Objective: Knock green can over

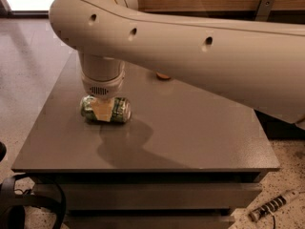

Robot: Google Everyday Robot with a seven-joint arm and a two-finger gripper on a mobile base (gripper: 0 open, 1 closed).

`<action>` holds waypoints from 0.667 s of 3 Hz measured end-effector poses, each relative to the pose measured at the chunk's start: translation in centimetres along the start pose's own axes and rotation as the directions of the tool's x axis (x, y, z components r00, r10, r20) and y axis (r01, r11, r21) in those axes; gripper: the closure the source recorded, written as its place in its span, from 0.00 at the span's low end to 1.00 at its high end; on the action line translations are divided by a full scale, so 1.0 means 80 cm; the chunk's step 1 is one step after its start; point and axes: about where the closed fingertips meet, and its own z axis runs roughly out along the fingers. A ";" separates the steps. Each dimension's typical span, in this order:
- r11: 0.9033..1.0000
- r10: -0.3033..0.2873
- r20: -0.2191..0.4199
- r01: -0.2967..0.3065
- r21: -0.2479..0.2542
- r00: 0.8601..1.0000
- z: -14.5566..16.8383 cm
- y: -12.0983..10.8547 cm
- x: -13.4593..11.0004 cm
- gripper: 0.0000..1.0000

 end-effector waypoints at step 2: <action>1.000 -0.002 0.001 0.002 0.003 1.000 -0.002 0.001 0.000 0.31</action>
Offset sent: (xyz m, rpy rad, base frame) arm -0.0004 -0.0001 0.0005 0.0000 -0.0013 0.0005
